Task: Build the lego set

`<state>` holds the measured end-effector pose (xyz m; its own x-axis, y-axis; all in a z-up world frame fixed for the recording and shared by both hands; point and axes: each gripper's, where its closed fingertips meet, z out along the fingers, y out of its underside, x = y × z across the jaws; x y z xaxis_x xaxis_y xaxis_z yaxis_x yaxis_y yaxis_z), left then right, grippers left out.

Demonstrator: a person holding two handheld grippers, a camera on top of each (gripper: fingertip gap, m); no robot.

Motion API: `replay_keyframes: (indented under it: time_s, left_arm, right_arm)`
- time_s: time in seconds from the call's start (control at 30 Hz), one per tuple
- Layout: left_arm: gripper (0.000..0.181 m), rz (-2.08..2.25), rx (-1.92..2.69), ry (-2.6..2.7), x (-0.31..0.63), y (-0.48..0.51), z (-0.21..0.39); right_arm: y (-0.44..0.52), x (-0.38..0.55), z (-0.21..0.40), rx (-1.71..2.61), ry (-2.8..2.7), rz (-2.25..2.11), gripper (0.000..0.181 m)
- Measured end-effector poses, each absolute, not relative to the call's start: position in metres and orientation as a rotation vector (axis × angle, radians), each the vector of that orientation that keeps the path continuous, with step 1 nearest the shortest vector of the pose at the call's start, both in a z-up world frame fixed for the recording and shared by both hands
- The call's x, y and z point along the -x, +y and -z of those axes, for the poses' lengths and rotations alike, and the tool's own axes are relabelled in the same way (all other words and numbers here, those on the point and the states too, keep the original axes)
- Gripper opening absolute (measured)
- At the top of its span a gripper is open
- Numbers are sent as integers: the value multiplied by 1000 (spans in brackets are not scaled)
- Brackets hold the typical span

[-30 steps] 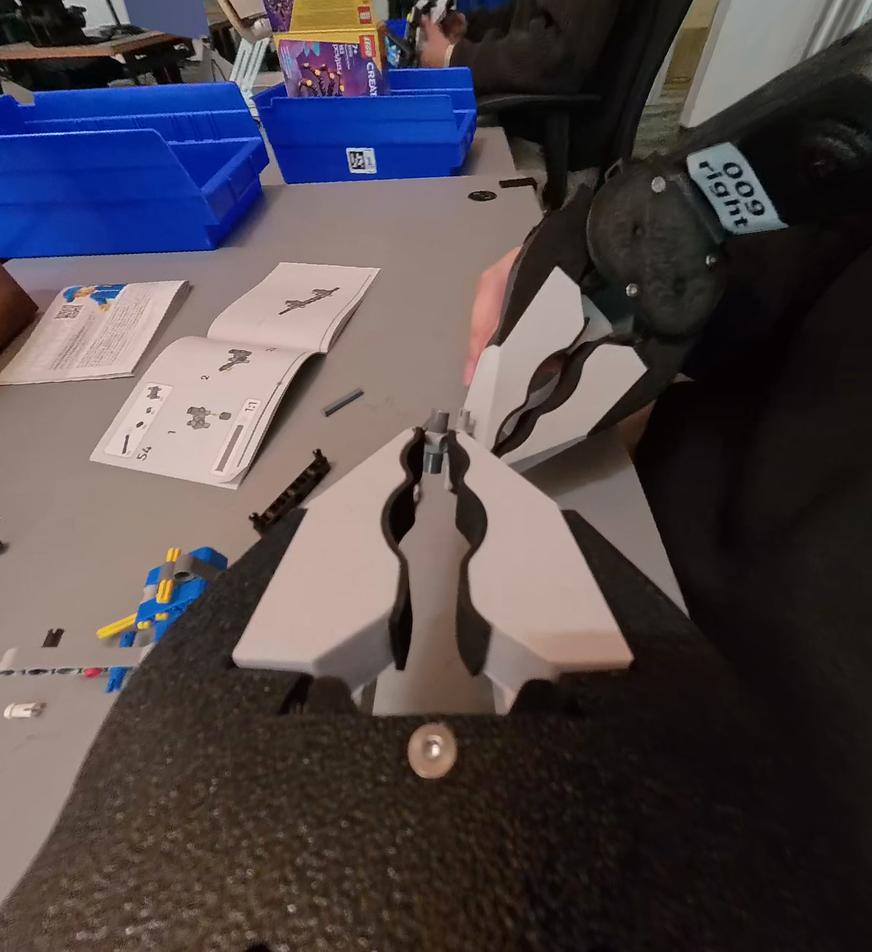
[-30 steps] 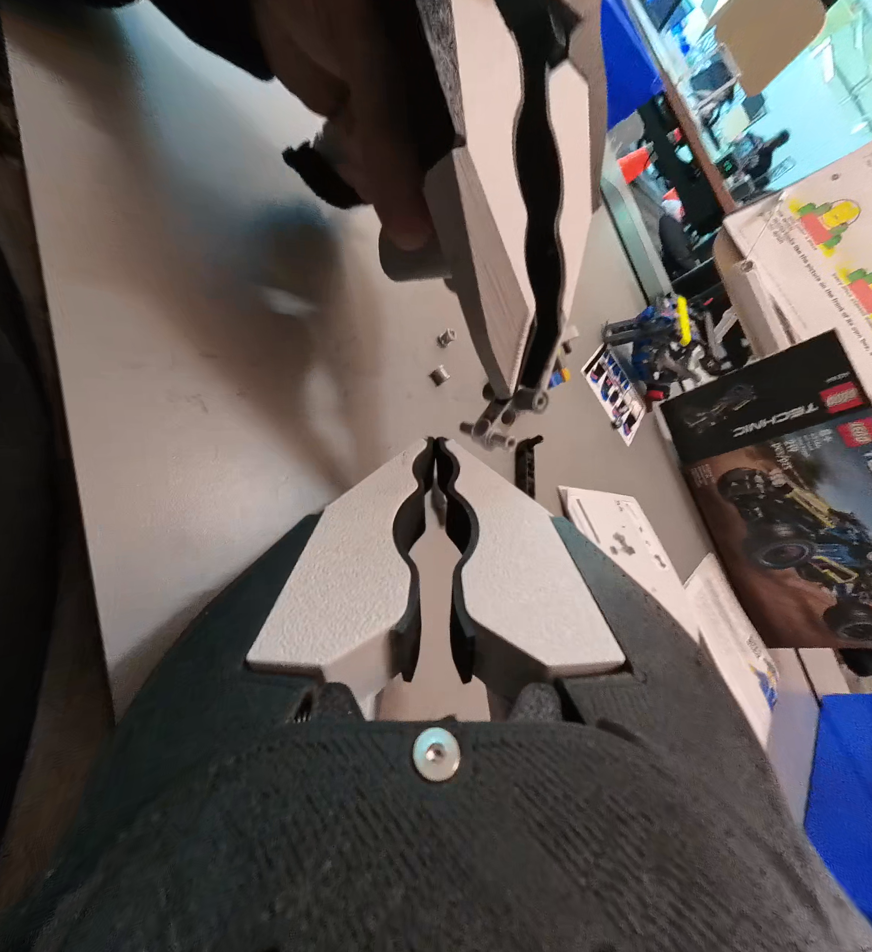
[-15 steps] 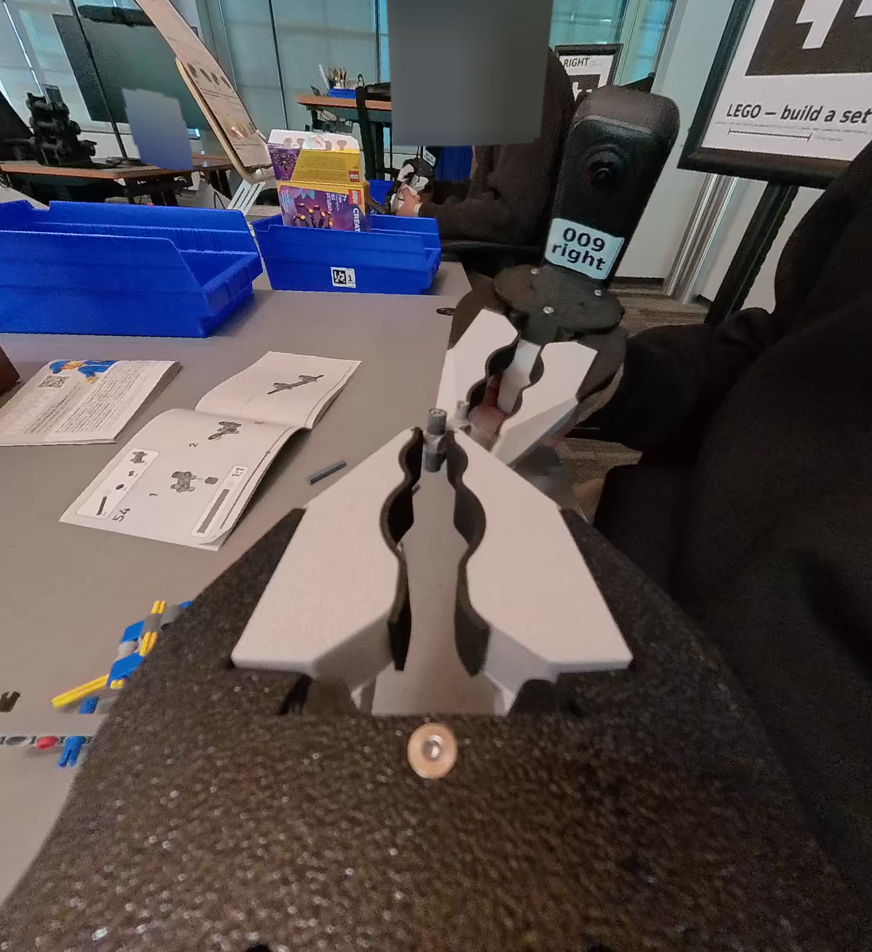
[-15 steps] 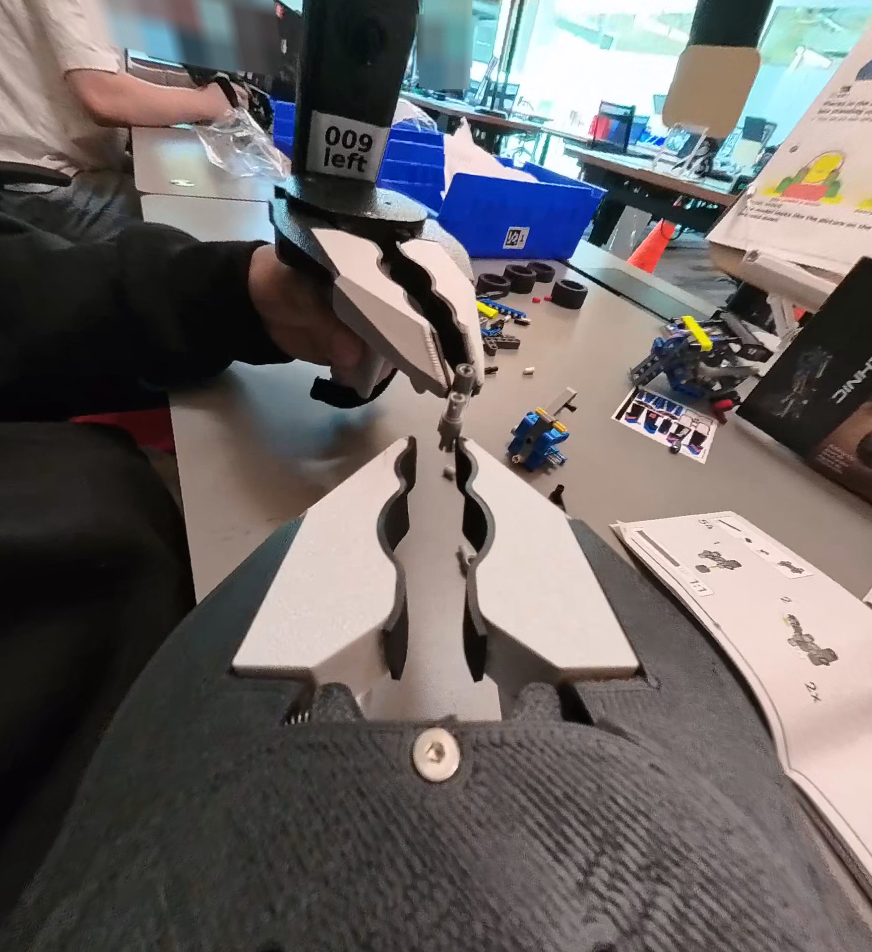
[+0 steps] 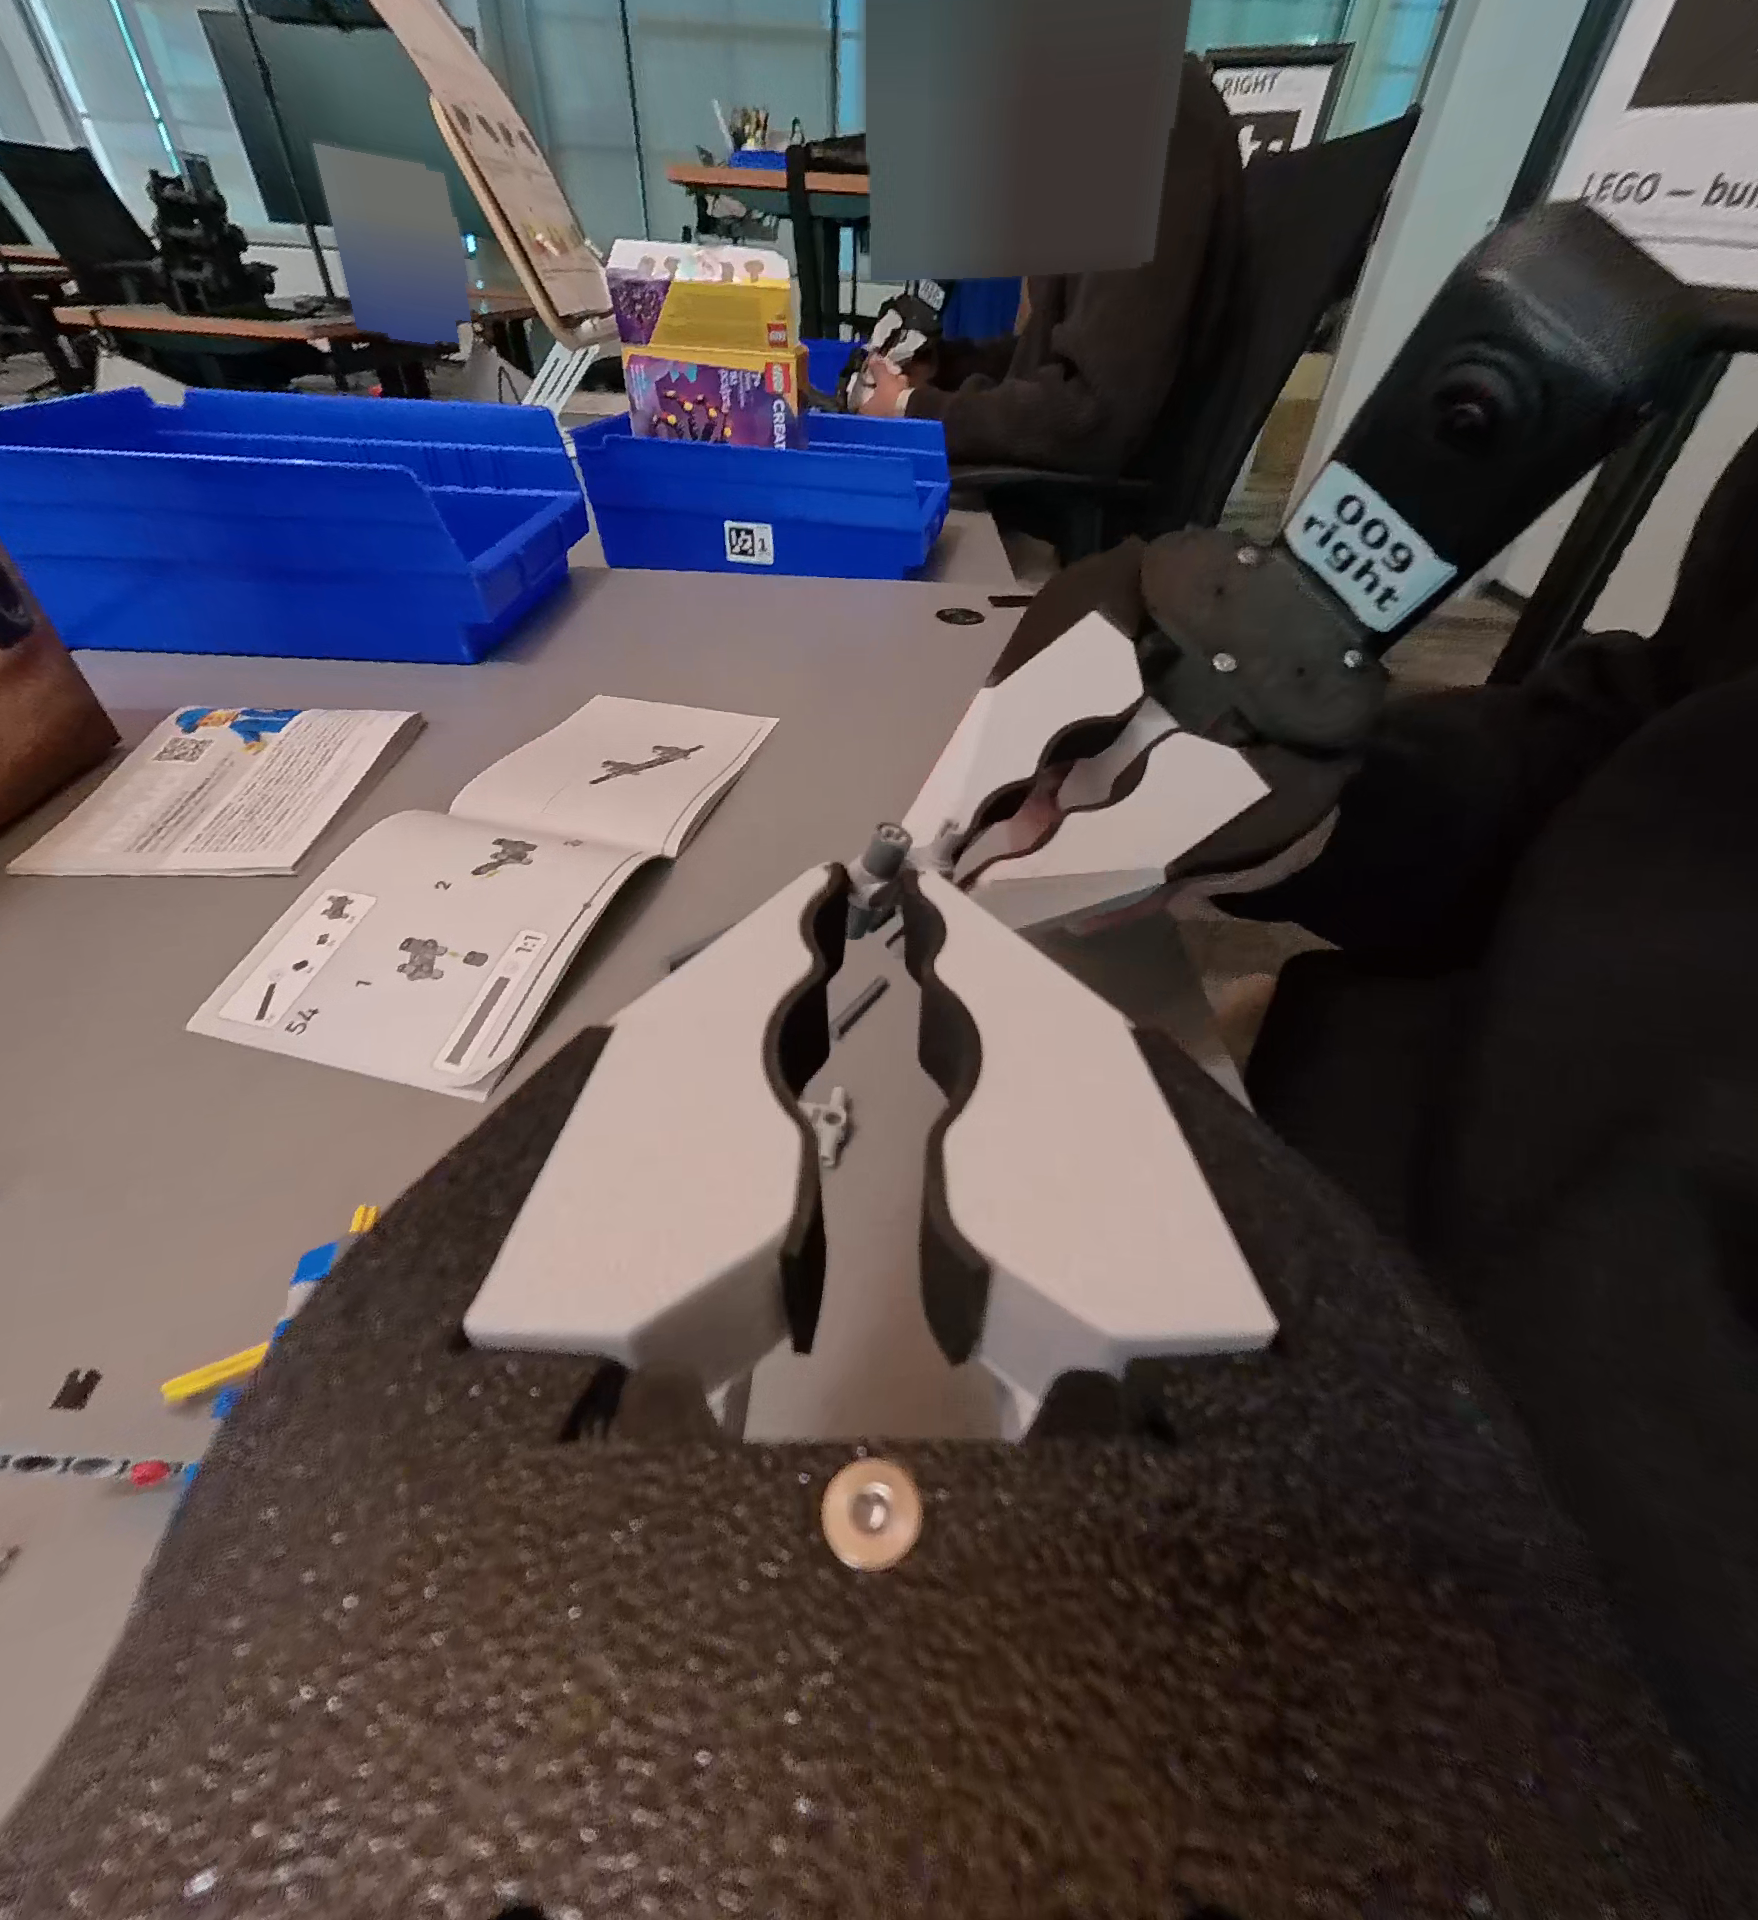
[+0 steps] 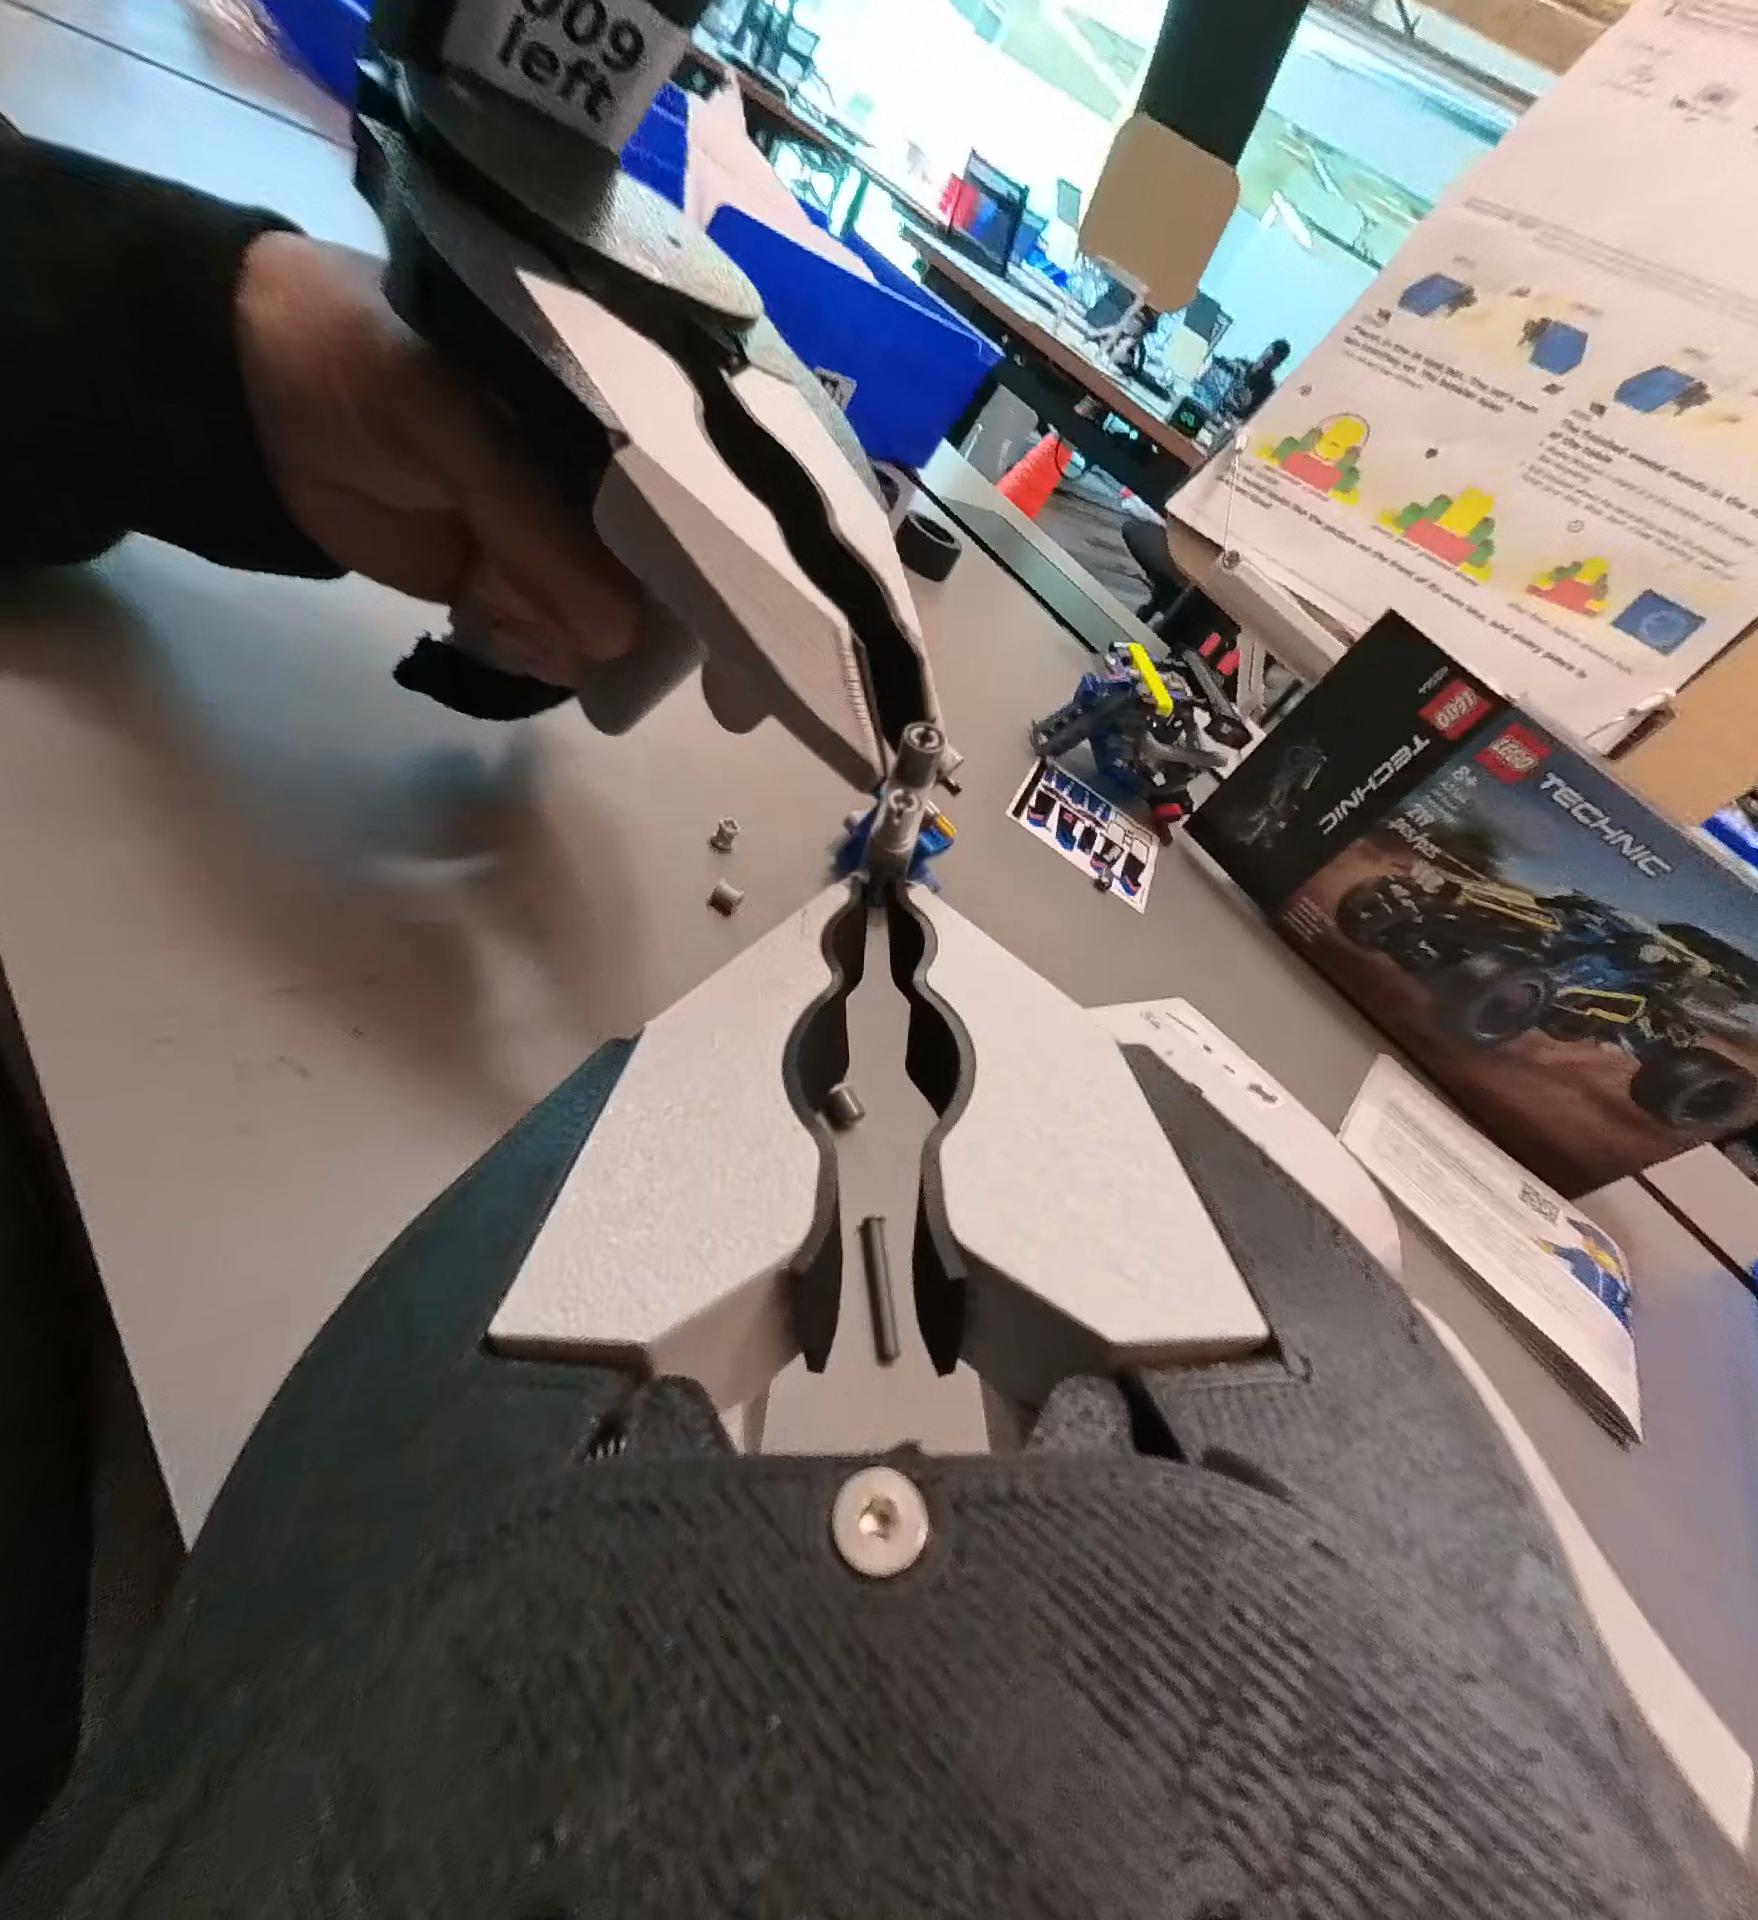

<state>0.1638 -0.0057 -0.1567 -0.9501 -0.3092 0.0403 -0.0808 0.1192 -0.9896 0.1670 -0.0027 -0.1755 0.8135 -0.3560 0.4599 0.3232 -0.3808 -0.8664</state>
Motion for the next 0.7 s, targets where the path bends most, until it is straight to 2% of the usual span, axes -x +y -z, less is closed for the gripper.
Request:
replay_keyframes:
  time_s: [0.17,0.4,0.47,0.7]
  left_arm:
    - [25,1786,384,2232,-166,-10,166]
    - [28,1564,463,2217,-173,-14,171]
    - [21,1567,517,2182,-177,-13,169]
    - [21,1630,540,2213,-175,-12,169]
  right_arm:
    - [-3,-174,181,1848,115,737,2]
    - [-6,-181,185,1904,145,879,2]
    - [-5,-180,183,1899,138,892,2]
    - [-5,-177,184,1935,17,960,2]
